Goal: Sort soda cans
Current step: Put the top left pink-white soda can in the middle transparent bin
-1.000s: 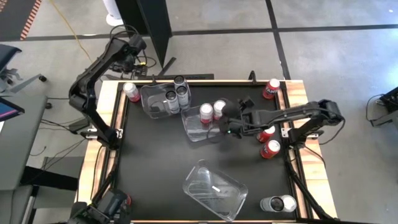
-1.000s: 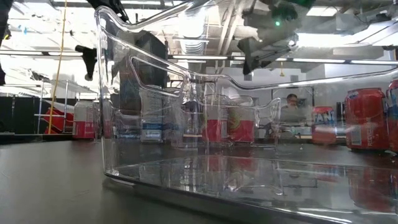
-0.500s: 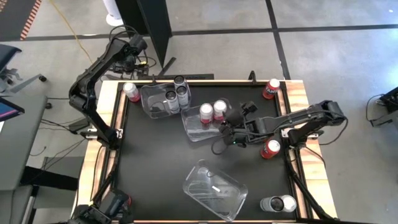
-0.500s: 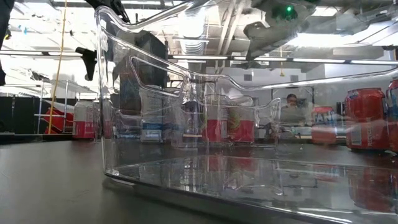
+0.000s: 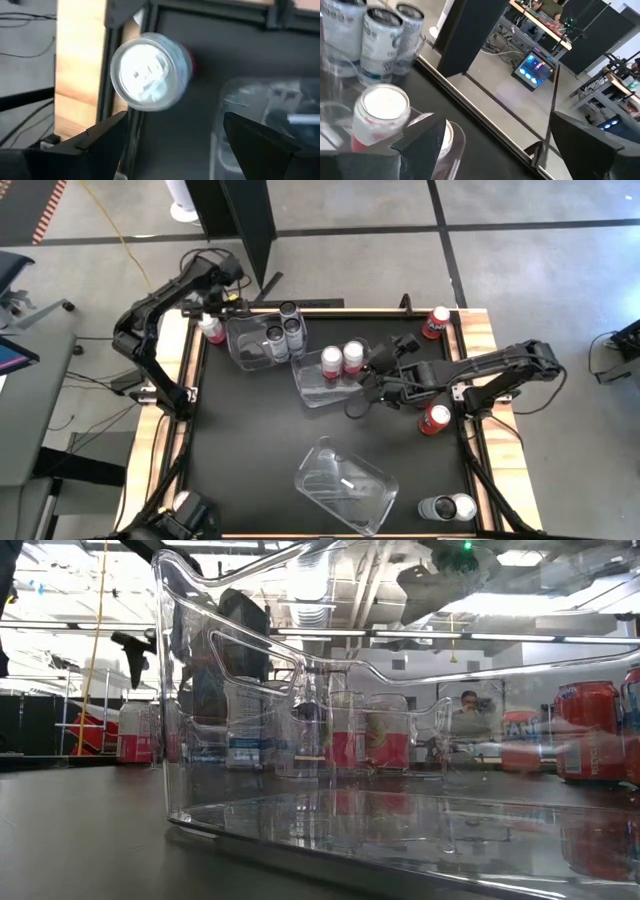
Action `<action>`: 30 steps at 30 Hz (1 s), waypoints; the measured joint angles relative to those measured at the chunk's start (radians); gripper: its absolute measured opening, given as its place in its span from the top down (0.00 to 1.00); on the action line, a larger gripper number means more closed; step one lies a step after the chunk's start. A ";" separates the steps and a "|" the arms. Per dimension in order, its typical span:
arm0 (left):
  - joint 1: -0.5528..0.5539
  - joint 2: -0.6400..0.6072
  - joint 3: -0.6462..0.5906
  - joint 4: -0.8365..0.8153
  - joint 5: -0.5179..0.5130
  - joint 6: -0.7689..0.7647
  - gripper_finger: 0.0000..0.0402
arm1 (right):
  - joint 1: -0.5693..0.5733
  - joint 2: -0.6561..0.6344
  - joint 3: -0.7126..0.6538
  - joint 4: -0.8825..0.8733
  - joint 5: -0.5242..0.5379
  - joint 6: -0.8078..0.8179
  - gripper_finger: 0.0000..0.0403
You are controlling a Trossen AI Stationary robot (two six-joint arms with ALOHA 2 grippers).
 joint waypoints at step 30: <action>-0.020 -0.005 -0.019 0.045 -0.155 -0.259 0.20 | -0.027 -0.016 0.000 0.273 -0.149 -0.325 0.10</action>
